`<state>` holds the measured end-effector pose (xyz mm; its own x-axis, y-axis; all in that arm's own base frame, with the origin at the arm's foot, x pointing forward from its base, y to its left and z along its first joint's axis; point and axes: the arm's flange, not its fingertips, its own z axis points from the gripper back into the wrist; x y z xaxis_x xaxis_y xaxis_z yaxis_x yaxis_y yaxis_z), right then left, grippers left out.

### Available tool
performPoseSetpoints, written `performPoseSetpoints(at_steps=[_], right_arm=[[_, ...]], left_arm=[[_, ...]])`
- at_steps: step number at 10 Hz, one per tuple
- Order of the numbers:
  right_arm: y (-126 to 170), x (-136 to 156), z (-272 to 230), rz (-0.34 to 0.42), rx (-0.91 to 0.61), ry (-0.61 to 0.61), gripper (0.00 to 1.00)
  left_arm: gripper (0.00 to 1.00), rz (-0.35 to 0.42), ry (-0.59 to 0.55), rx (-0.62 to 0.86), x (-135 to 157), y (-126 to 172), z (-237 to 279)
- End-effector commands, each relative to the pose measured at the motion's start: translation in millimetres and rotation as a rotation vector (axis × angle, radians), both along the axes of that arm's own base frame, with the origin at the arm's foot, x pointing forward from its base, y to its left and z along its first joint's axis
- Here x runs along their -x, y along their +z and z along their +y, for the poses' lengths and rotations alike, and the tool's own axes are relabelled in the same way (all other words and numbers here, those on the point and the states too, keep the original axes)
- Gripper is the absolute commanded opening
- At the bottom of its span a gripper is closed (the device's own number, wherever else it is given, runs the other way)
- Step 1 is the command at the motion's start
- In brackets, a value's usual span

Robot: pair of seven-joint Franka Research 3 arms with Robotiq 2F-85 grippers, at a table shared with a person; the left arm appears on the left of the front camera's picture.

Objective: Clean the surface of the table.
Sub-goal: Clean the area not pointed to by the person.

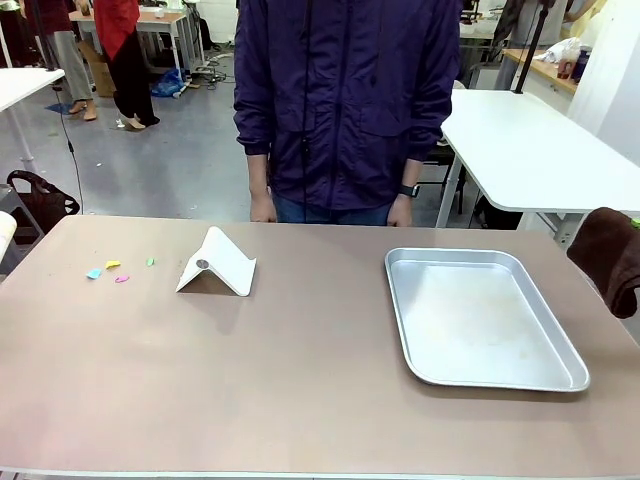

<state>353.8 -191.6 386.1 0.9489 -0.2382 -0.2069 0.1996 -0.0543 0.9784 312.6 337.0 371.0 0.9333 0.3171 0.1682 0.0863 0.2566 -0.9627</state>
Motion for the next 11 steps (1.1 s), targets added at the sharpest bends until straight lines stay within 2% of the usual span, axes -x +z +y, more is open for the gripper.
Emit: performPoseSetpoints(at_steps=[1, 3, 6, 8, 11], right_arm=[[8, 0, 2, 0.011, 0.001, 0.000, 0.09], [8, 0, 2, 0.011, 0.001, 0.000, 0.09], [8, 0, 2, 0.011, 0.001, 0.000, 0.09], [8, 0, 2, 0.011, 0.001, 0.000, 0.09], [8, 0, 2, 0.011, 0.001, 0.000, 0.09]], left_arm=[[0.22, 0.000, 0.000, 0.000, 0, 0, 0], [0.22, 0.041, 0.042, -0.081, -2, 3, -12], [0.22, 0.157, 0.135, -0.220, -46, 1, -40], [0.22, 0.200, 0.135, -0.271, -69, 2, -56], [0.22, 0.277, 0.205, -0.346, -96, -13, -69]])
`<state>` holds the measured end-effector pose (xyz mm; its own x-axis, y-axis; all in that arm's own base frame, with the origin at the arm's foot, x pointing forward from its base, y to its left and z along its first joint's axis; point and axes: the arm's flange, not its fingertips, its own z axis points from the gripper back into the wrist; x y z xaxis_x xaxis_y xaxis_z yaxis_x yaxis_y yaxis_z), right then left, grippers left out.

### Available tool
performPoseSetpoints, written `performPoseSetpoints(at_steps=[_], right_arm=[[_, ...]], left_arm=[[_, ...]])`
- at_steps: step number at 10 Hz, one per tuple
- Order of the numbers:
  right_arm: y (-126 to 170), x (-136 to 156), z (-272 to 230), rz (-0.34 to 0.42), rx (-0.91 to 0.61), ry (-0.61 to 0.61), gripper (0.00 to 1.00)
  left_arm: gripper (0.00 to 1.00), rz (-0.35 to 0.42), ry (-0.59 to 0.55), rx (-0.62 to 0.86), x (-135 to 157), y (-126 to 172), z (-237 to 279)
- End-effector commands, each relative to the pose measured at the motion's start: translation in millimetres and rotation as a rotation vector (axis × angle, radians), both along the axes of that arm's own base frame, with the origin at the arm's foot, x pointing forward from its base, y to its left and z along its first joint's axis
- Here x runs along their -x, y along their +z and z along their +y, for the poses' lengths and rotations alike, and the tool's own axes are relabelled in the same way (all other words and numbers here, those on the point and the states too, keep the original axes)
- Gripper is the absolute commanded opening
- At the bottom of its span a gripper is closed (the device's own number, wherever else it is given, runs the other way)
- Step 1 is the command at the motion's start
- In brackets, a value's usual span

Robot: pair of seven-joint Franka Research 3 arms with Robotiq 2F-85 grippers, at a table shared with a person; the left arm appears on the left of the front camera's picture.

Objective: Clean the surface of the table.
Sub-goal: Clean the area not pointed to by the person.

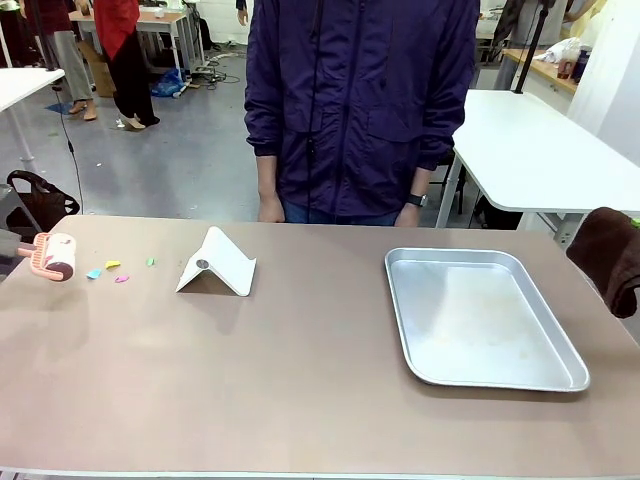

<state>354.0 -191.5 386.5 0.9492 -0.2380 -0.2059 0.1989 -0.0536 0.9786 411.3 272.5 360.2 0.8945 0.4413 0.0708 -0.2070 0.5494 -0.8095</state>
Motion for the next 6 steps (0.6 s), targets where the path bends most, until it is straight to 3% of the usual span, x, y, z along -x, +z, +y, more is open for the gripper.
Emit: performPoseSetpoints(at_steps=[1, 6], right_arm=[[7, 0, 2, 0.012, 0.000, 0.000, 0.09], [7, 0, 2, 0.012, 0.000, 0.000, 0.09]], left_arm=[[0.22, 0.036, 0.050, -0.043, -1, -6, -7], [0.22, 0.059, 0.026, -0.134, -14, -28, -22]])
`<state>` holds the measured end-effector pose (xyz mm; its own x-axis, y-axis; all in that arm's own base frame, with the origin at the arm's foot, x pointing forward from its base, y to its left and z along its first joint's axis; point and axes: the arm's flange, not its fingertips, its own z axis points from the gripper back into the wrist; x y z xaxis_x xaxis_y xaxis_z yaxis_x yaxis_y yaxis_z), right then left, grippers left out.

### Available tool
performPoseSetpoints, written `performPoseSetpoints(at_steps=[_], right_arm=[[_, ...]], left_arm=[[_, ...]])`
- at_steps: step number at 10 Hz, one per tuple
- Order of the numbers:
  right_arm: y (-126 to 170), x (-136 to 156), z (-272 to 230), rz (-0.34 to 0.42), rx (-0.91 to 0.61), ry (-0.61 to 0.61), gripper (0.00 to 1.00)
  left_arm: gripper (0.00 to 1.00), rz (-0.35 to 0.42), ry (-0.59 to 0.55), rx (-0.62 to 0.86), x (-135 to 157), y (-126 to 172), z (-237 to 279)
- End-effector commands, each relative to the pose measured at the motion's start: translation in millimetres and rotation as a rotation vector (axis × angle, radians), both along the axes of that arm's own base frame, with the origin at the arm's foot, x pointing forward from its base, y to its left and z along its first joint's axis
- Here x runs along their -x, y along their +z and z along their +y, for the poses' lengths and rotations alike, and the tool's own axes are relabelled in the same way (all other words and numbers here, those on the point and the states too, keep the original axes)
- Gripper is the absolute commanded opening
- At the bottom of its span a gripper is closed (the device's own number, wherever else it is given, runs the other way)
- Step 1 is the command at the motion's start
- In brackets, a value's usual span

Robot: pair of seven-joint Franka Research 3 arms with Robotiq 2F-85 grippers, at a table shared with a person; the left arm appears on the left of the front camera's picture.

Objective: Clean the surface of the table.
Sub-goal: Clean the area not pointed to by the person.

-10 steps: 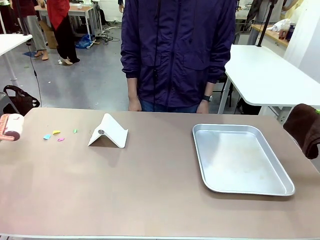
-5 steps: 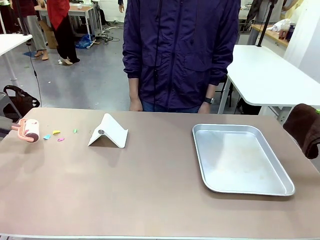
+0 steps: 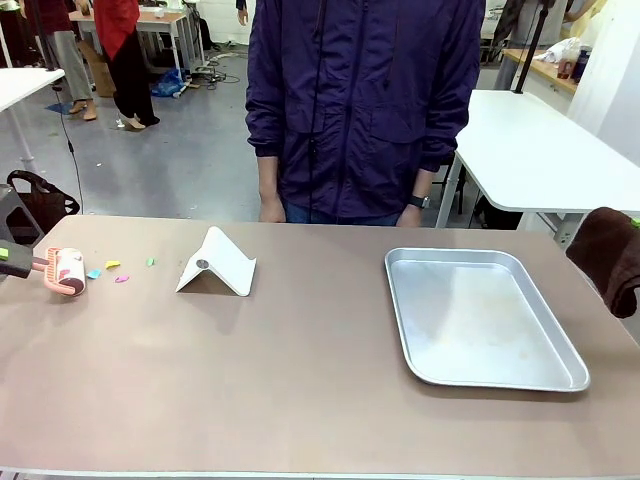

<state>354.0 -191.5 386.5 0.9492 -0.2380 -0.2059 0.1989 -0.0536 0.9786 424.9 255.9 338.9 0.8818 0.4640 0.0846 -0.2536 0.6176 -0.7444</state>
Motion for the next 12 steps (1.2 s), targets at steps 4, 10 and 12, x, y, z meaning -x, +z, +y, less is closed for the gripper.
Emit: performPoseSetpoints(at_steps=[4, 10, 12], right_arm=[[7, 0, 2, 0.012, 0.000, 0.000, 0.09], [7, 0, 2, 0.012, 0.000, 0.000, 0.09], [7, 0, 2, 0.012, 0.000, 0.000, 0.09]], left_arm=[[0.22, 0.064, -0.031, -0.067, -12, -20, -21], [0.22, 0.095, -0.133, -0.098, -52, -26, -76], [0.22, 0.094, -0.157, -0.091, -67, -29, -96]])
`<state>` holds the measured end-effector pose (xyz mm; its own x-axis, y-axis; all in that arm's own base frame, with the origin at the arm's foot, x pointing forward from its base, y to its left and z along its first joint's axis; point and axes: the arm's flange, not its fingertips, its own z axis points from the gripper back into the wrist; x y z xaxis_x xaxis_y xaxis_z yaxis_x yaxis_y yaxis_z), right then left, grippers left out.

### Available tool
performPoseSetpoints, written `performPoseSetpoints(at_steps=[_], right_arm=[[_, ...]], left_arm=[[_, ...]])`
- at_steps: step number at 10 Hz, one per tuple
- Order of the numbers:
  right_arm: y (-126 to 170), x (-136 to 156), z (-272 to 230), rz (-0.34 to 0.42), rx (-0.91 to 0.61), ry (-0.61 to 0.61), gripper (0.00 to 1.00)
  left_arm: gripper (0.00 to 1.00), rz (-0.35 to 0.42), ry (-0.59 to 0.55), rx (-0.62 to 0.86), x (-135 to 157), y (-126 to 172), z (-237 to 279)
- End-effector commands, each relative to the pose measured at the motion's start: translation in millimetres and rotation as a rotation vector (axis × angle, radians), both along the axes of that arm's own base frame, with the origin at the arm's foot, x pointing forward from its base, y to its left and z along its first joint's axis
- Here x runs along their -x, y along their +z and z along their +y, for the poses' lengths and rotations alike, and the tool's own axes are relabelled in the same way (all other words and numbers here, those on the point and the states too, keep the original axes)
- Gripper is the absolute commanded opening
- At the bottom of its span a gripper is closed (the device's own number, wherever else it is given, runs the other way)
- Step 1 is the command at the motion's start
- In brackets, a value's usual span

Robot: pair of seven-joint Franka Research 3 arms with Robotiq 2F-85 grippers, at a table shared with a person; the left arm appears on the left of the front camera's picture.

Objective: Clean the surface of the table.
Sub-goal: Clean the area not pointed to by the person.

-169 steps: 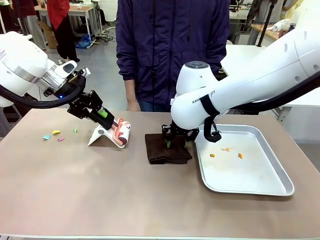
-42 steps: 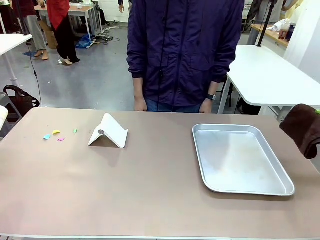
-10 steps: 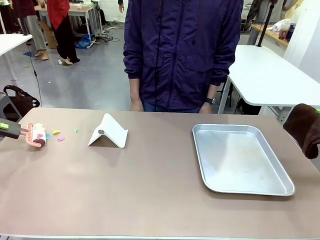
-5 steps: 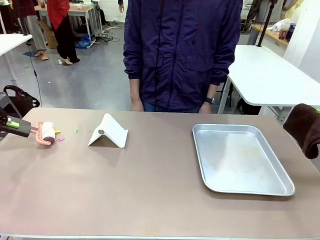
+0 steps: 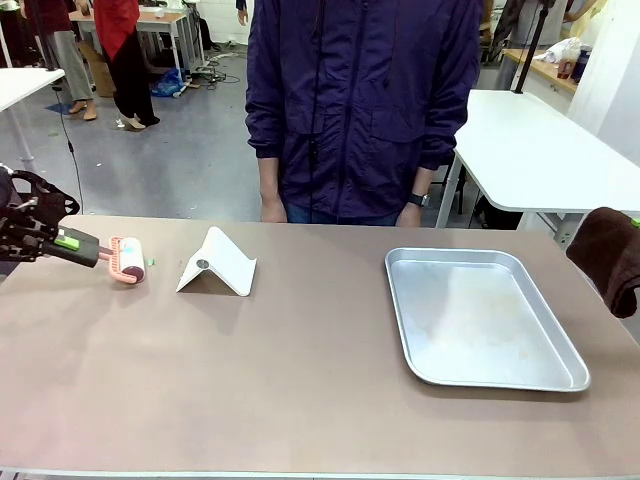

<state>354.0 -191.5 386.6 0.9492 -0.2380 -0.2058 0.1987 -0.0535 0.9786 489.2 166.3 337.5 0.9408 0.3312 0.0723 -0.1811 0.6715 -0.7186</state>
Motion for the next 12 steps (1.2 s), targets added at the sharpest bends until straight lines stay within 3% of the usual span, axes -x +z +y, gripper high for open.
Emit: performPoseSetpoints(at_steps=[1, 5, 7, 9, 11, 12], right_arm=[[7, 0, 2, 0.012, 0.000, 0.000, 0.09], [7, 0, 2, 0.012, 0.000, 0.000, 0.09], [7, 0, 2, 0.012, 0.000, 0.000, 0.09], [7, 0, 2, 0.012, 0.000, 0.000, 0.09], [7, 0, 2, 0.012, 0.000, 0.000, 0.09], [7, 0, 2, 0.012, 0.000, 0.000, 0.09]], left_arm=[[0.22, 0.063, -0.030, -0.062, -10, -29, -15], [0.22, 0.017, -0.084, -0.031, -28, -24, -43], [0.22, -0.061, -0.109, 0.011, -19, -3, -41], [0.22, -0.210, -0.138, 0.092, 22, 38, -27], [0.22, -0.358, -0.192, 0.190, 82, 80, -6], [0.22, -0.337, -0.224, 0.224, 106, 89, 7]])
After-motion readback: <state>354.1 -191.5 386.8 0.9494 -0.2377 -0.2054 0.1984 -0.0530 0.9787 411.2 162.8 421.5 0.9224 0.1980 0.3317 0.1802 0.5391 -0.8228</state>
